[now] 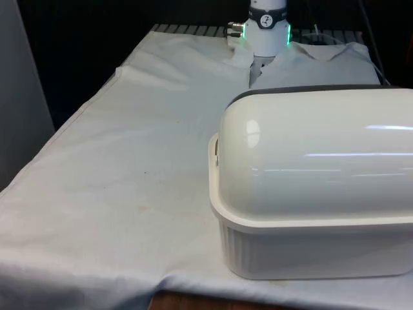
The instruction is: Open the lid, then close it.
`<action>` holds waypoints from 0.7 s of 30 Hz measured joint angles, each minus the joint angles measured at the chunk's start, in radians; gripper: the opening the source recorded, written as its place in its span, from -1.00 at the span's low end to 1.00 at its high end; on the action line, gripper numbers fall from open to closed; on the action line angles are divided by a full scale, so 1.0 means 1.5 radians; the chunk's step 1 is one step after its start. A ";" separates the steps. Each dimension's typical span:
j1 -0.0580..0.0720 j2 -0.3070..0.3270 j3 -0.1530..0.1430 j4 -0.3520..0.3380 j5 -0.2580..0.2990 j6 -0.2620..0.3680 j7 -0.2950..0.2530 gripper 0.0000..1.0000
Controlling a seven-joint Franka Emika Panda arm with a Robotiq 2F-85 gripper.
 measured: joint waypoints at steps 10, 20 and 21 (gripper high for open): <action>0.003 -0.004 0.023 -0.004 -0.029 0.010 0.026 1.00; 0.004 -0.009 0.056 -0.023 -0.067 0.045 0.057 1.00; 0.004 -0.008 0.059 -0.024 -0.069 0.049 0.059 1.00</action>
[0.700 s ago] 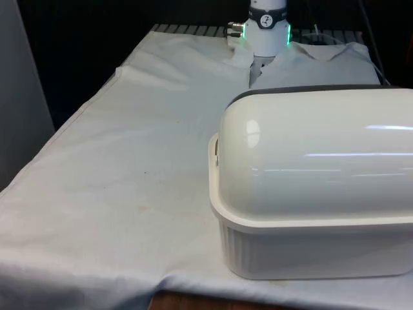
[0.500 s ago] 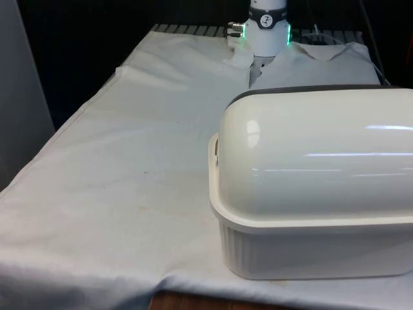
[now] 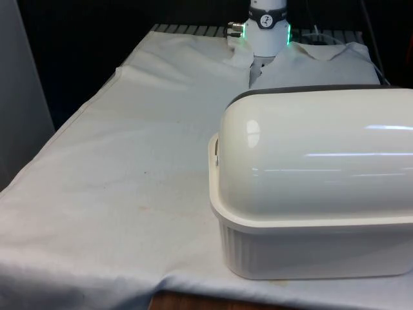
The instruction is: Open the lid, then close it.
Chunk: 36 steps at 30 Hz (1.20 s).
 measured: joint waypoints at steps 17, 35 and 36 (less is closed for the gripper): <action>0.000 -0.003 0.011 -0.051 -0.009 0.101 0.009 1.00; 0.000 -0.025 0.013 -0.160 -0.009 0.236 -0.008 1.00; 0.000 -0.024 0.013 -0.165 -0.009 0.243 -0.009 1.00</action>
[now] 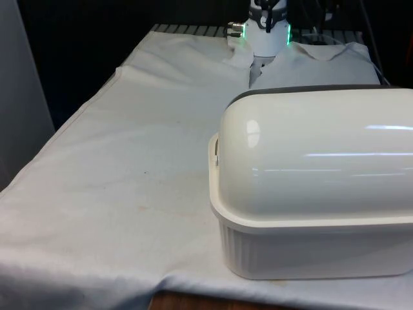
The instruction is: Open the lid, then close it.
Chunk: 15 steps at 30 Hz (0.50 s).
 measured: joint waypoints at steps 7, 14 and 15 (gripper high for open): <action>0.000 0.012 0.000 -0.026 0.000 0.048 -0.009 1.00; -0.001 0.037 0.000 -0.043 0.000 0.093 -0.014 1.00; -0.001 0.037 0.000 -0.043 0.000 0.093 -0.014 1.00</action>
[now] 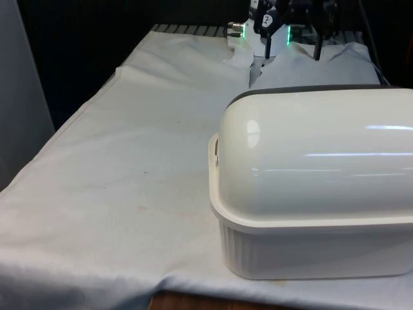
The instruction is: Open the lid, then close it.
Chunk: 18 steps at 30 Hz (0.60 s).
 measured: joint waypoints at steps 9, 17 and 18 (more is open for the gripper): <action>0.000 0.042 0.003 -0.009 0.001 0.059 -0.001 1.00; 0.000 0.087 0.008 0.008 0.005 0.099 0.001 1.00; 0.000 0.092 0.009 0.011 0.006 0.103 0.001 1.00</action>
